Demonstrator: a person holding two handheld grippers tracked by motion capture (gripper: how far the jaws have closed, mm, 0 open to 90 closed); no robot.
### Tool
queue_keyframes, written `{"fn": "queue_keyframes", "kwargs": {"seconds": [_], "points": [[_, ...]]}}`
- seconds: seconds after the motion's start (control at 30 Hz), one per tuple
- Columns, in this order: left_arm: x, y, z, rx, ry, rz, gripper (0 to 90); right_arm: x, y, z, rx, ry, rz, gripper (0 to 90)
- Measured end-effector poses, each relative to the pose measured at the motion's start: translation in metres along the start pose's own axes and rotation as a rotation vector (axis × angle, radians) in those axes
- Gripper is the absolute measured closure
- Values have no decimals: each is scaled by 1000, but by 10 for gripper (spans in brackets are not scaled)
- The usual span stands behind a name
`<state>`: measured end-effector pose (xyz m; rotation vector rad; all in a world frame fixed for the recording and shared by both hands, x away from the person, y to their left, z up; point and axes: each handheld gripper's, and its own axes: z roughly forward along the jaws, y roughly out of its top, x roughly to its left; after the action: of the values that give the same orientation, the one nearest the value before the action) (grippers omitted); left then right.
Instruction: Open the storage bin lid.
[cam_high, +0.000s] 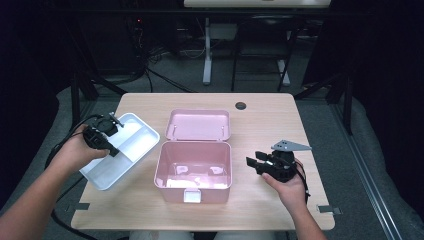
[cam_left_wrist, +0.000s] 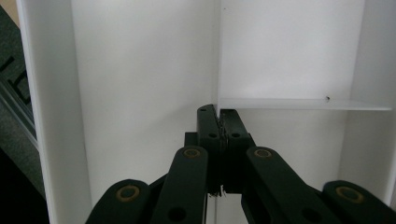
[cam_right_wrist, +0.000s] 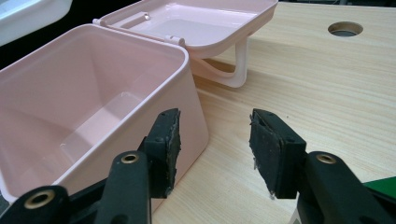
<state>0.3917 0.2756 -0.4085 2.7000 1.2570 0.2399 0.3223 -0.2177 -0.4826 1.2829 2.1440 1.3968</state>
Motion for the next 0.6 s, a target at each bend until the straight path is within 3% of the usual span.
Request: {"fn": "queue_keyframes", "kwargs": {"seconds": [0.23,0.6], "points": [[5,-3,29,21,-10,-37,893,0,0,0,1,-1,3,519],[7,-6,90,46,-68,-99,893,0,-2,2,21,-5,-7,515]]}}
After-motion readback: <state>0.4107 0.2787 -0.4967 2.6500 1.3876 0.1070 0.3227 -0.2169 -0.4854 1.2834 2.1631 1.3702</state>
